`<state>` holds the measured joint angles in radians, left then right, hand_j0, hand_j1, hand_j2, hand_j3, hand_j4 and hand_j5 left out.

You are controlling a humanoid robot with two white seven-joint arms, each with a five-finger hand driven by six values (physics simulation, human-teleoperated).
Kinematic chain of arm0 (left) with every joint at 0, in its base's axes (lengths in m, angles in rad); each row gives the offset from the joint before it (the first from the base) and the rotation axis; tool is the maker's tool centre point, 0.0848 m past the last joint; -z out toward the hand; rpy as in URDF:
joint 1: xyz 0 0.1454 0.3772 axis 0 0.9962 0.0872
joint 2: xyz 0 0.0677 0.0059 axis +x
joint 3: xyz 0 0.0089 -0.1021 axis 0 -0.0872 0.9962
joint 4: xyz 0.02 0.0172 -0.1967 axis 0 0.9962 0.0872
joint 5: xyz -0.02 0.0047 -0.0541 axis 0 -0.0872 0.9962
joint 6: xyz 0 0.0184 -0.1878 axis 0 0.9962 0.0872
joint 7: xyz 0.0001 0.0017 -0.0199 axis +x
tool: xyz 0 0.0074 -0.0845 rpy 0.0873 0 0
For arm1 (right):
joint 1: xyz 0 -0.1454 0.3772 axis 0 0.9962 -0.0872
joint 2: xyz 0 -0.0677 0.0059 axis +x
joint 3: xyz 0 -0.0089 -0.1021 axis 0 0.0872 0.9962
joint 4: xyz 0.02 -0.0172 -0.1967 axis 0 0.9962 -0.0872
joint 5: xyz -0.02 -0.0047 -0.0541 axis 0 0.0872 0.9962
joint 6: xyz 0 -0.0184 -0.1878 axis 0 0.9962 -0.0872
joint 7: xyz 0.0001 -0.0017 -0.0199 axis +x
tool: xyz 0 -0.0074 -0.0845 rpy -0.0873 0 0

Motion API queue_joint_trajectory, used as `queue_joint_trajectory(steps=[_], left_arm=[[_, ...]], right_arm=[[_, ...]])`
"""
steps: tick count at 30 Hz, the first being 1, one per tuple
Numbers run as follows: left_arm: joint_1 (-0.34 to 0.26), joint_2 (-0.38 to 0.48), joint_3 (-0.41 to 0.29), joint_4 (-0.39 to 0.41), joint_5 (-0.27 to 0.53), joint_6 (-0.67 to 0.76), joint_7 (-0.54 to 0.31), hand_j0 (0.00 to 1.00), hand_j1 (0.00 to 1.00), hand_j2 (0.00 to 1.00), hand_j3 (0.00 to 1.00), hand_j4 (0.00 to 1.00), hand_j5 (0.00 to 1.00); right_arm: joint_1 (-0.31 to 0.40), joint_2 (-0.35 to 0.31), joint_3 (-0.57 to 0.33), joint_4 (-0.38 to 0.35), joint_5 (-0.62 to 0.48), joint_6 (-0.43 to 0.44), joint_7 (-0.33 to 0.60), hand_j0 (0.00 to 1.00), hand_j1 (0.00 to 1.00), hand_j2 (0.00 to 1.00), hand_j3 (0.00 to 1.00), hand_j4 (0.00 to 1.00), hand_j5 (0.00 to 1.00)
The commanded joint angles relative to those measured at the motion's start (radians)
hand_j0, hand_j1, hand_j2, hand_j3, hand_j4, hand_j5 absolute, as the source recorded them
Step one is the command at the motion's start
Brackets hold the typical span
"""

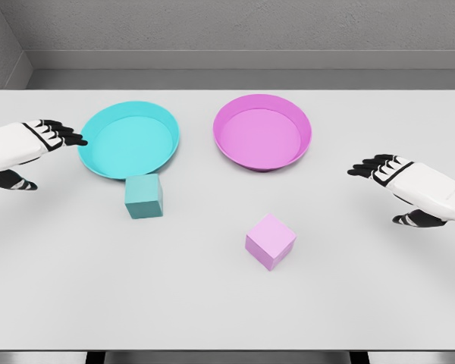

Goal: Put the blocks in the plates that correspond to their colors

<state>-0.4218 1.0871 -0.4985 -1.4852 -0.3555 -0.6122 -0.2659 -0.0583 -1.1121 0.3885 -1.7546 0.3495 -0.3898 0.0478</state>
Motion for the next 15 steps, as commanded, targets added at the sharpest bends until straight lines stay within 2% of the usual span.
queue_joint_trajectory(steps=[1,3,5,7,9,10,12,15], left_arm=[[0.000,0.002,0.000,-0.001,0.006,0.001,0.000,1.00,1.00,1.00,1.00,1.00,1.00],[0.000,0.002,0.000,-0.001,0.006,0.001,0.000,1.00,1.00,1.00,1.00,1.00,1.00],[0.000,0.002,0.000,-0.001,0.006,0.001,0.000,1.00,1.00,1.00,1.00,1.00,1.00],[0.000,-0.007,-0.002,-0.004,-0.013,0.001,0.000,1.00,1.00,1.00,1.00,1.00,1.00],[-0.005,-0.012,-0.002,-0.041,-0.063,0.001,-0.001,1.00,1.00,1.00,1.00,1.00,1.00],[-0.009,-0.019,-0.002,-0.067,-0.103,0.001,-0.001,1.00,1.00,1.00,1.00,1.00,1.00],[-0.032,-0.041,-0.003,-0.112,-0.151,0.001,-0.001,1.00,1.00,1.00,1.00,1.00,1.00],[-0.078,-0.087,-0.023,-0.151,-0.240,0.001,-0.001,1.00,1.00,1.00,1.00,1.00,1.00]], right_arm=[[0.000,-0.002,0.000,0.000,-0.003,0.000,0.001,1.00,1.00,1.00,1.00,1.00,1.00],[-0.002,0.000,0.000,0.000,-0.003,-0.003,0.010,1.00,1.00,1.00,1.00,1.00,1.00],[-0.025,0.011,-0.002,0.000,-0.004,-0.003,0.070,1.00,1.00,1.00,1.00,1.00,1.00],[-0.090,0.043,0.016,-0.002,-0.004,-0.001,0.153,1.00,1.00,1.00,1.00,1.00,1.00],[-0.169,0.069,0.078,-0.002,-0.004,-0.004,0.248,1.00,1.00,1.00,1.00,1.00,1.00],[-0.225,0.089,0.142,-0.002,-0.003,-0.009,0.280,1.00,1.00,1.00,1.00,1.00,1.00],[-0.305,0.118,0.211,-0.002,-0.003,-0.061,0.311,1.00,1.00,1.00,1.00,1.00,1.00],[-0.345,0.140,0.233,-0.002,-0.004,-0.107,0.380,1.00,1.00,1.00,1.00,1.00,1.00]])
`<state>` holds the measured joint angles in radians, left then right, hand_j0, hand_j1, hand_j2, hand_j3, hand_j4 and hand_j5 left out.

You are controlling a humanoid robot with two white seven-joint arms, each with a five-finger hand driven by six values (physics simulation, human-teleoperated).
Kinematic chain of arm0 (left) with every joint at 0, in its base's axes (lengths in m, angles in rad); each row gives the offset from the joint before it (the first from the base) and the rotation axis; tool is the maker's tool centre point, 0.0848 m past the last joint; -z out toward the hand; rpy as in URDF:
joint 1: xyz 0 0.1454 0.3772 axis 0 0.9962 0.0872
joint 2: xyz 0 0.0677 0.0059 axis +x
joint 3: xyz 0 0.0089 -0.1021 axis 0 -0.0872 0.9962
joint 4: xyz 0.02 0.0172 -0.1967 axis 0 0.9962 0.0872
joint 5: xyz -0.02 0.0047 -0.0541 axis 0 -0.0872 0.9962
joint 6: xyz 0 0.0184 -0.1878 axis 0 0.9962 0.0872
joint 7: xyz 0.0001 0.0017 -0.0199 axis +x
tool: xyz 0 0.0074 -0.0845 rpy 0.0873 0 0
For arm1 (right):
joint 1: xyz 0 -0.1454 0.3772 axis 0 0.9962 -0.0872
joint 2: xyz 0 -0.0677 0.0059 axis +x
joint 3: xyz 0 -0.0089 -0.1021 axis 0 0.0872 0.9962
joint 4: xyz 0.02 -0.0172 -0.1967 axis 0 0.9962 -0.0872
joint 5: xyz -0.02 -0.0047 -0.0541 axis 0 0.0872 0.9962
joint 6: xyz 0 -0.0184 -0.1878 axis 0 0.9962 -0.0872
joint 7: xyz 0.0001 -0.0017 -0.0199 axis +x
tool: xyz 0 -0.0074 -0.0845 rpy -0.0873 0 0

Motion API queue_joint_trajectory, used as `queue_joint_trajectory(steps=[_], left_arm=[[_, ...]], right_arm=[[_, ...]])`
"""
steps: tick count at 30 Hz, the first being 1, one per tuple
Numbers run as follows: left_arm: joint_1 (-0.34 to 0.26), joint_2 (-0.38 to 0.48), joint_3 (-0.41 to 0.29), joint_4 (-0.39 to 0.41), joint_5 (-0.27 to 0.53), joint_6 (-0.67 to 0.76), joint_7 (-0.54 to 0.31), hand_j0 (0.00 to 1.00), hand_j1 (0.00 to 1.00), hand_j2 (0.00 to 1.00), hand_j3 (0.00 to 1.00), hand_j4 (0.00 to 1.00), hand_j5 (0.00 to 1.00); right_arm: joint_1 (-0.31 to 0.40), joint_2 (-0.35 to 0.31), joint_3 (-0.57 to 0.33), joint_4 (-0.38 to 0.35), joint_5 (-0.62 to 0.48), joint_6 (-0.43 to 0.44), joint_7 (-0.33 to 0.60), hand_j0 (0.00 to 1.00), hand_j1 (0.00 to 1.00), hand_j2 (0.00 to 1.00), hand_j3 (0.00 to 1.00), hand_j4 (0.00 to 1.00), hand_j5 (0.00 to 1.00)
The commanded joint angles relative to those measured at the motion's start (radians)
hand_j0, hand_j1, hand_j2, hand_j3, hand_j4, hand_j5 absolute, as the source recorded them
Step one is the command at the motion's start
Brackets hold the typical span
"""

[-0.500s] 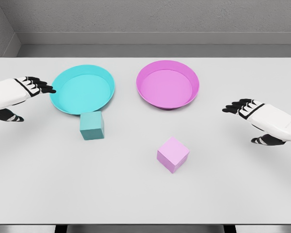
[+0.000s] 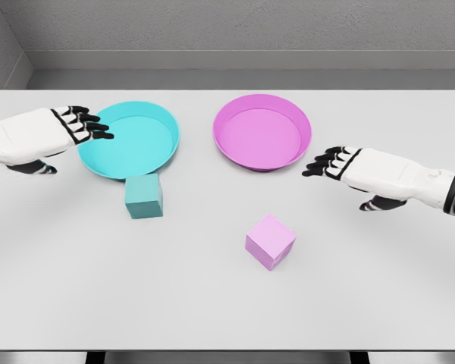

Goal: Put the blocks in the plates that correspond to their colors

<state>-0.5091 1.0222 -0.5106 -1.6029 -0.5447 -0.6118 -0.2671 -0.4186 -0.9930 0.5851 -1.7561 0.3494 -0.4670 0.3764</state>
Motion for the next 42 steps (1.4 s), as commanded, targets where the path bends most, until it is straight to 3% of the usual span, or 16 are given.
queue_joint_trajectory(steps=[1,7,11,16,21,23,29,42], left_arm=[[-0.008,-0.036,-0.032,-0.057,-0.070,0.001,0.000,1.00,1.00,1.00,1.00,1.00,1.00],[-0.117,-0.094,-0.183,-0.089,-0.113,0.001,0.000,1.00,1.00,1.00,1.00,1.00,1.00],[-0.155,-0.103,-0.261,-0.094,-0.150,0.001,0.000,1.00,1.00,1.00,1.00,1.00,1.00],[-0.155,-0.102,-0.267,-0.092,-0.233,0.001,0.000,1.00,1.00,1.00,1.00,1.00,1.00],[-0.163,-0.103,-0.298,-0.091,-0.256,0.001,0.000,1.00,1.00,1.00,1.00,1.00,1.00],[-0.163,-0.113,-0.302,-0.088,-0.270,0.001,0.000,1.00,1.00,1.00,1.00,1.00,1.00],[-0.169,-0.148,-0.328,-0.060,-0.313,0.001,0.000,1.00,1.00,1.00,1.00,1.00,1.00],[-0.201,-0.183,-0.417,0.003,-0.316,0.001,0.002,1.00,1.00,1.00,1.00,1.00,1.00]], right_arm=[[-0.009,0.031,0.054,0.000,-0.004,-0.041,0.079,1.00,1.00,1.00,1.00,1.00,1.00],[-0.120,0.091,0.163,0.000,-0.003,-0.098,0.107,1.00,1.00,1.00,1.00,1.00,1.00],[-0.160,0.116,0.185,0.000,-0.004,-0.133,0.108,1.00,1.00,1.00,1.00,1.00,1.00],[-0.206,0.145,0.229,0.000,-0.004,-0.133,0.108,1.00,1.00,1.00,1.00,1.00,1.00],[-0.213,0.162,0.266,0.001,-0.003,-0.131,0.111,1.00,1.00,1.00,1.00,1.00,1.00],[-0.213,0.163,0.285,0.001,-0.004,-0.130,0.171,1.00,1.00,1.00,1.00,1.00,1.00],[-0.216,0.178,0.303,0.001,-0.003,-0.117,0.194,1.00,1.00,1.00,1.00,1.00,1.00],[-0.246,0.198,0.351,0.007,0.010,-0.061,0.200,1.00,1.00,1.00,1.00,1.00,1.00]])
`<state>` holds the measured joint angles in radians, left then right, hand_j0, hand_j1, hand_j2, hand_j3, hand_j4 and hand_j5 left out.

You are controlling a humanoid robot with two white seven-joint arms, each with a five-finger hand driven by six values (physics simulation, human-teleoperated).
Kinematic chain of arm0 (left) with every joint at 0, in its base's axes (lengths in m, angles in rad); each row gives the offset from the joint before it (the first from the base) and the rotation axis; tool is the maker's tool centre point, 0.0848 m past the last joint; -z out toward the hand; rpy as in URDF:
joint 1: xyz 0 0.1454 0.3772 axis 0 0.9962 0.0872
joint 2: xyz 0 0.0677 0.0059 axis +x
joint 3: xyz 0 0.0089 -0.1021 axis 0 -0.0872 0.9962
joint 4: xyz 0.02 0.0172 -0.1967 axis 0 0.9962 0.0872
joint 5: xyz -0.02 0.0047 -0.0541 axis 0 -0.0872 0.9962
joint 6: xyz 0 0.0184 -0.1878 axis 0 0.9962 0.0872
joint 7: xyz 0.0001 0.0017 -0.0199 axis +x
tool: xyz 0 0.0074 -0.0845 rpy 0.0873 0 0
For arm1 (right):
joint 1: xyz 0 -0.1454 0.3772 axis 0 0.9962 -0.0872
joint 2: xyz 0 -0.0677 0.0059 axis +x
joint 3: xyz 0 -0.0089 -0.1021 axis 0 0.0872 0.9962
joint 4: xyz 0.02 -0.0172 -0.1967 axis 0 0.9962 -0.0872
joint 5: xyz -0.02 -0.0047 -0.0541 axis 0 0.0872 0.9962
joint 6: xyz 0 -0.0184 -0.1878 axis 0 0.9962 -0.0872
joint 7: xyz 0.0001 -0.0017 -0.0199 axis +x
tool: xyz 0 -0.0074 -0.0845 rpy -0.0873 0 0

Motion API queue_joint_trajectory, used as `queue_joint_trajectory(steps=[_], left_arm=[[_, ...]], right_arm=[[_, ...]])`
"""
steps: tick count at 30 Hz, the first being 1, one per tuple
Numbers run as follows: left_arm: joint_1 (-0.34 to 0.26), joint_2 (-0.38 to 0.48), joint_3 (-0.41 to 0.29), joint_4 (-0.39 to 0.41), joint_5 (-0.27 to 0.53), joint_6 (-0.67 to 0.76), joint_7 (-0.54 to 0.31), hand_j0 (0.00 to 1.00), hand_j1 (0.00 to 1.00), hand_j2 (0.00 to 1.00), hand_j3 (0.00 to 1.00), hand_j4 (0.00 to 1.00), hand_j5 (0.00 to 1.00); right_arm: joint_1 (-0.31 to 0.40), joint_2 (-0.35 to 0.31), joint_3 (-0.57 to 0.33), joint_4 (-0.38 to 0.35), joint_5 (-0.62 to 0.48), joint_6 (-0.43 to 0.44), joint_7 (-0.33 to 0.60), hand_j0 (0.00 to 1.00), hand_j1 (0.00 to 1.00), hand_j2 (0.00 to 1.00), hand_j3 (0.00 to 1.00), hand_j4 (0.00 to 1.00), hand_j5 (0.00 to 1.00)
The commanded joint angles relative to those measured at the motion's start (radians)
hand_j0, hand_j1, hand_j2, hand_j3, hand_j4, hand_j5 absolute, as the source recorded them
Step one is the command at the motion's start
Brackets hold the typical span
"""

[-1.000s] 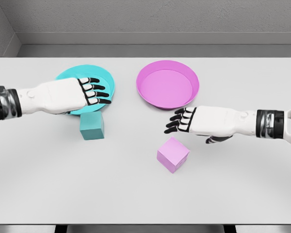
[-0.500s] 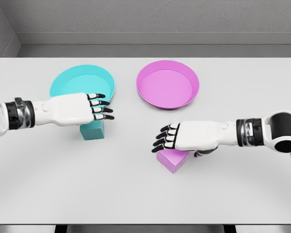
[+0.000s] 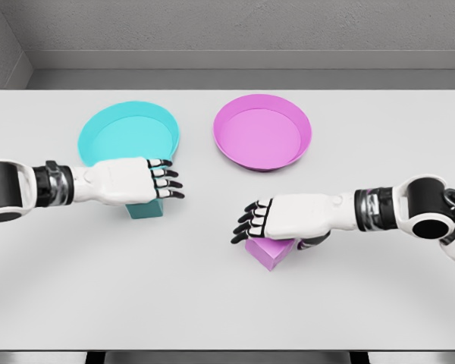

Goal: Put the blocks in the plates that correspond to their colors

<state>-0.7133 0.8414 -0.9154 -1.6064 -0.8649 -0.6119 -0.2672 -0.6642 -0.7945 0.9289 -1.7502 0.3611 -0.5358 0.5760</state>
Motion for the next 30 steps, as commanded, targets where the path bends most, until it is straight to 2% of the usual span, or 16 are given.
queue_joint_trajectory(steps=[1,8,10,11,12,15,16,17,22,24,29,30], left_arm=[[-0.003,-0.002,-0.014,0.006,0.006,0.001,0.000,1.00,1.00,1.00,1.00,1.00,1.00],[-0.015,-0.010,-0.013,0.006,0.003,0.001,0.002,0.99,0.99,0.99,0.99,0.99,0.99],[-0.015,-0.008,-0.014,0.006,0.000,0.001,0.002,0.93,0.93,0.93,0.93,0.93,0.93],[-0.015,-0.010,-0.016,0.006,-0.003,0.001,0.002,0.90,0.90,0.90,0.90,0.90,0.90],[-0.015,-0.010,-0.016,0.006,-0.010,0.001,0.002,0.88,0.88,0.88,0.88,0.88,0.88],[-0.015,-0.008,-0.017,0.006,-0.016,0.001,0.002,0.73,0.73,0.73,0.73,0.73,0.73],[-0.015,-0.008,-0.017,0.006,-0.019,0.001,0.002,0.65,0.65,0.65,0.65,0.65,0.65],[-0.015,-0.008,-0.017,0.006,-0.019,0.001,0.002,0.62,0.62,0.62,0.62,0.62,0.62],[-0.015,-0.008,-0.017,0.006,-0.017,0.001,0.002,0.55,0.55,0.55,0.55,0.55,0.55],[-0.015,-0.008,-0.016,0.006,-0.016,0.001,0.002,0.53,0.53,0.53,0.53,0.53,0.53],[-0.015,-0.004,-0.007,0.000,0.003,0.001,0.003,0.52,0.52,0.52,0.52,0.52,0.52],[-0.017,-0.001,-0.003,-0.001,0.018,0.001,0.003,0.52,0.52,0.52,0.52,0.52,0.52]], right_arm=[[0.002,0.000,0.007,0.002,-0.002,0.008,0.001,1.00,1.00,1.00,1.00,1.00,1.00],[0.002,0.000,0.022,0.003,0.027,0.008,-0.001,1.00,1.00,1.00,1.00,1.00,1.00],[0.002,0.000,0.024,0.000,0.038,0.005,0.034,0.69,0.69,0.69,0.69,0.69,0.69],[0.002,0.000,0.022,0.000,0.038,0.005,0.035,0.60,0.60,0.60,0.60,0.60,0.60],[0.002,0.000,0.022,0.000,0.038,0.005,0.035,0.60,0.60,0.60,0.60,0.60,0.60],[0.002,0.000,0.024,0.000,0.038,0.005,0.035,0.59,0.59,0.59,0.59,0.59,0.59],[0.002,0.000,0.024,0.000,0.038,0.005,0.035,0.59,0.59,0.59,0.59,0.59,0.59],[0.002,0.000,0.022,-0.002,0.038,0.005,0.035,0.59,0.59,0.59,0.59,0.59,0.59],[-0.002,0.000,0.019,-0.003,0.038,0.007,0.035,0.59,0.59,0.59,0.59,0.59,0.59],[-0.009,0.000,0.018,-0.003,0.038,0.007,0.035,0.56,0.56,0.56,0.56,0.56,0.56],[-0.026,0.000,0.013,-0.003,0.038,0.007,0.035,0.53,0.53,0.53,0.53,0.53,0.53],[-0.028,0.000,0.011,-0.003,0.038,0.007,0.035,0.50,0.50,0.50,0.50,0.50,0.50]])
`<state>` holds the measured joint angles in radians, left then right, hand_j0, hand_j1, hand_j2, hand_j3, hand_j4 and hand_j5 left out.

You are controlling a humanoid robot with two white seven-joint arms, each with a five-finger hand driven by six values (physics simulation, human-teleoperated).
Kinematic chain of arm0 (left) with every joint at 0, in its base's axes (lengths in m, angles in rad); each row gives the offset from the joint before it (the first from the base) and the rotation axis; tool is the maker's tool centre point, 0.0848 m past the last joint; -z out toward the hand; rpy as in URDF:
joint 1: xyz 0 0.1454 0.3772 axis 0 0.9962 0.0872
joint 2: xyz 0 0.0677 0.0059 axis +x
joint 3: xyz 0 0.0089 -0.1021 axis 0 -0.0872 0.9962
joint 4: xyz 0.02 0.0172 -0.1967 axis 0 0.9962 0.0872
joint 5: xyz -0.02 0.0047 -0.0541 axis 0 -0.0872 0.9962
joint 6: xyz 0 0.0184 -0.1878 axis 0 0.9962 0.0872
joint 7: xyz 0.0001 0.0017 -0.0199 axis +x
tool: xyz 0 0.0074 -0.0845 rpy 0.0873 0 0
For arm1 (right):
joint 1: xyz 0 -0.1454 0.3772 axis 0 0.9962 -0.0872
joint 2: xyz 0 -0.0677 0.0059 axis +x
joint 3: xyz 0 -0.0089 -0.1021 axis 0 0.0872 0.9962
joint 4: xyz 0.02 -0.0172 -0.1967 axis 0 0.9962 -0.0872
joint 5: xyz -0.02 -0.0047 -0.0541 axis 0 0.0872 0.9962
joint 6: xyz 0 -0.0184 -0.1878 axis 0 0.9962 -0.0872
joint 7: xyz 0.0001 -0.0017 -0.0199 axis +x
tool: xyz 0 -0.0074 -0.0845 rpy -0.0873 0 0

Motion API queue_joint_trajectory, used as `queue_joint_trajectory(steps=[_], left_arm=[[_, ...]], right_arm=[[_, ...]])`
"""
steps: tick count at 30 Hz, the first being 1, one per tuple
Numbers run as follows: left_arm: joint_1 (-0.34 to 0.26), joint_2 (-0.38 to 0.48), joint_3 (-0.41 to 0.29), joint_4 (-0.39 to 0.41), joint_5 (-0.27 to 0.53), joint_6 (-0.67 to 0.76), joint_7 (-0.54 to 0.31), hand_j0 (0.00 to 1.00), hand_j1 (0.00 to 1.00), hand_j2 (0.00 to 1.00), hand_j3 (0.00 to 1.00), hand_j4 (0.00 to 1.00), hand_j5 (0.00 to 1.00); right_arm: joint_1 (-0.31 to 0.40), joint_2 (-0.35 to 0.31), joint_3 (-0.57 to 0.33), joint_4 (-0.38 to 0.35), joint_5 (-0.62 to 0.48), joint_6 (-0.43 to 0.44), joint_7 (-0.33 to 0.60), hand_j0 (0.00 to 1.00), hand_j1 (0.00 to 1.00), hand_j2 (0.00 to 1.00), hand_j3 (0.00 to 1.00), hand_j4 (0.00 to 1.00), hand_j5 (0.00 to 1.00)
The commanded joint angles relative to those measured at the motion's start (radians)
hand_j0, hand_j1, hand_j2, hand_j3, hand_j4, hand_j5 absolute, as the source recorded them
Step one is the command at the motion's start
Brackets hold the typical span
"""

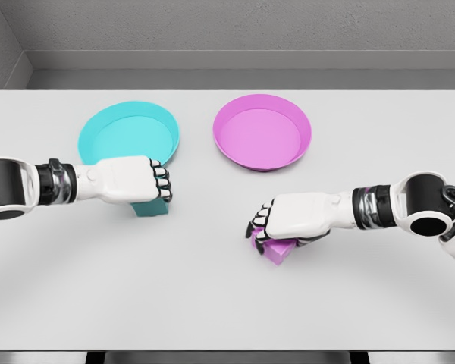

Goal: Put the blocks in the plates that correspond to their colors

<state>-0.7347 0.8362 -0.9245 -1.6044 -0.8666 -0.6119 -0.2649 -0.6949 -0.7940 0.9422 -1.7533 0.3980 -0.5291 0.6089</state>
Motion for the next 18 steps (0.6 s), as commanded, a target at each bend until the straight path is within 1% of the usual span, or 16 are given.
queue_joint_trajectory(steps=[1,4,5,7,9,12,14,15,17,18], left_arm=[[0.000,0.004,0.006,-0.003,0.026,0.001,0.001,0.52,0.52,0.52,0.52,0.52,0.52],[-0.018,0.008,0.009,-0.023,0.063,0.001,0.001,0.52,0.52,0.52,0.52,0.52,0.52],[-0.025,0.009,0.009,-0.025,0.072,0.001,0.001,0.51,0.51,0.51,0.51,0.51,0.51],[-0.035,0.009,0.016,-0.026,0.094,0.001,0.001,0.46,0.46,0.46,0.46,0.46,0.46],[-0.038,0.009,0.021,-0.042,0.115,0.001,0.003,0.45,0.45,0.45,0.45,0.45,0.45],[-0.041,0.012,0.055,-0.040,0.156,0.001,0.004,0.45,0.45,0.45,0.45,0.45,0.45],[-0.038,0.012,0.085,-0.017,0.204,0.001,0.003,0.45,0.45,0.45,0.45,0.45,0.45],[-0.041,0.012,0.088,0.003,0.209,0.001,0.004,0.45,0.45,0.45,0.45,0.45,0.45],[-0.043,0.011,0.118,0.066,0.251,0.001,0.004,0.45,0.45,0.45,0.45,0.45,0.45],[-0.046,0.009,0.127,0.096,0.274,0.001,0.004,0.45,0.45,0.45,0.45,0.45,0.45]], right_arm=[[0.000,-0.001,-0.002,0.000,0.001,0.000,0.002,0.50,0.50,0.50,0.50,0.50,0.50],[-0.009,-0.002,-0.007,0.000,0.001,0.000,0.002,0.50,0.50,0.50,0.50,0.50,0.50],[-0.020,-0.002,-0.007,0.000,0.001,0.000,0.002,0.50,0.50,0.50,0.50,0.50,0.50],[-0.020,-0.002,-0.020,0.000,-0.002,0.000,0.002,0.50,0.50,0.50,0.50,0.50,0.50],[-0.020,-0.002,-0.039,0.006,-0.002,0.003,0.002,0.50,0.50,0.50,0.50,0.50,0.50],[-0.025,-0.002,-0.060,0.009,-0.002,0.040,0.002,0.50,0.50,0.50,0.50,0.50,0.50],[-0.034,-0.002,-0.072,0.009,-0.002,0.069,0.002,0.50,0.50,0.50,0.50,0.50,0.50],[-0.038,-0.002,-0.072,0.011,-0.002,0.072,0.002,0.50,0.50,0.50,0.50,0.50,0.50],[-0.051,-0.004,-0.080,0.009,-0.004,0.080,0.002,0.50,0.50,0.50,0.50,0.50,0.50],[-0.049,-0.002,-0.103,0.011,-0.004,0.080,0.002,0.50,0.50,0.50,0.50,0.50,0.50]])
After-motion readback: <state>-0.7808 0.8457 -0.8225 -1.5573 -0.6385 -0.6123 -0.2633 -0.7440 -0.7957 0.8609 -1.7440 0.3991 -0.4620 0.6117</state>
